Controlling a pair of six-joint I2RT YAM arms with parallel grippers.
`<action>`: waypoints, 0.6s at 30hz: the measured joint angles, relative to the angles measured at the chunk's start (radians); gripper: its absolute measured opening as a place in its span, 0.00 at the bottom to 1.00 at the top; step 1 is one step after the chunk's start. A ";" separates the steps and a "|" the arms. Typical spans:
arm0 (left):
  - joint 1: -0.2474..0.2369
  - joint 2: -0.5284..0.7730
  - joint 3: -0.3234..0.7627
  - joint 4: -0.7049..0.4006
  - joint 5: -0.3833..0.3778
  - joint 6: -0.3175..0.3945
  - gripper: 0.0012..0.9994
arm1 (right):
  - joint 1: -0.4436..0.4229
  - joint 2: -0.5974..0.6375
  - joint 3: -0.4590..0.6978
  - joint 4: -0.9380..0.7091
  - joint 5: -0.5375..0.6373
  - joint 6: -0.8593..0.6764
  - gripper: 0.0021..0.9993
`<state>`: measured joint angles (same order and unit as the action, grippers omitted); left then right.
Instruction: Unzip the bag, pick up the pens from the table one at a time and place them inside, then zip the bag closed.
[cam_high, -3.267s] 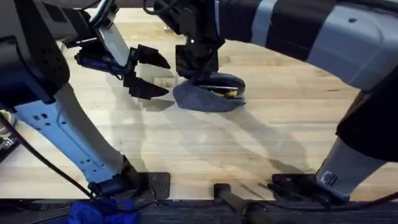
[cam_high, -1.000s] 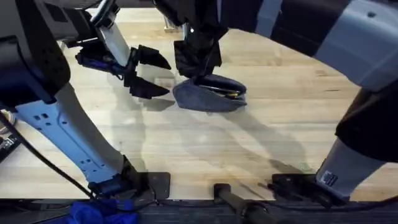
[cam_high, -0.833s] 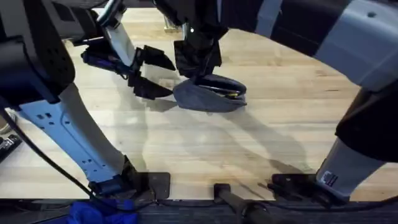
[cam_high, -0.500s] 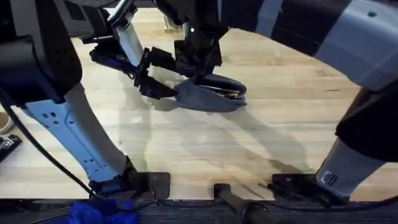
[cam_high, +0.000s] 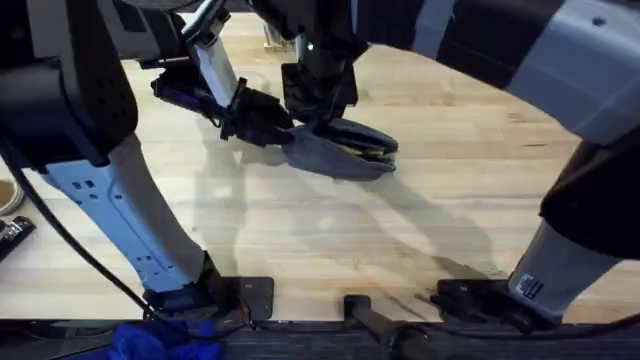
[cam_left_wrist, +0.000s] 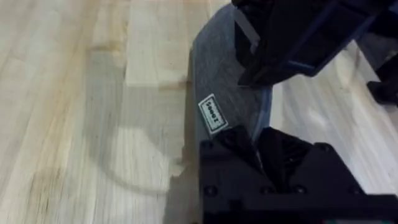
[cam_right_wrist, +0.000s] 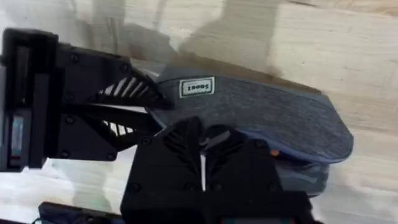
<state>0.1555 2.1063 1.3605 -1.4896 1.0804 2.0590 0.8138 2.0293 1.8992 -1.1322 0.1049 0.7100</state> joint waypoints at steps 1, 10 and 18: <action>0.000 0.000 0.000 0.005 0.004 0.000 0.06 | -0.001 0.000 0.000 0.000 -0.001 0.000 0.03; 0.000 0.000 0.000 0.002 0.004 0.000 0.04 | -0.003 0.000 0.000 0.001 -0.001 0.000 0.03; -0.003 0.000 0.000 -0.002 0.004 0.000 0.04 | -0.003 0.000 0.005 -0.033 -0.005 -0.021 0.03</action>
<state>0.1527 2.1063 1.3602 -1.4918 1.0848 2.0594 0.8112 2.0293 1.9040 -1.1654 0.1001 0.6885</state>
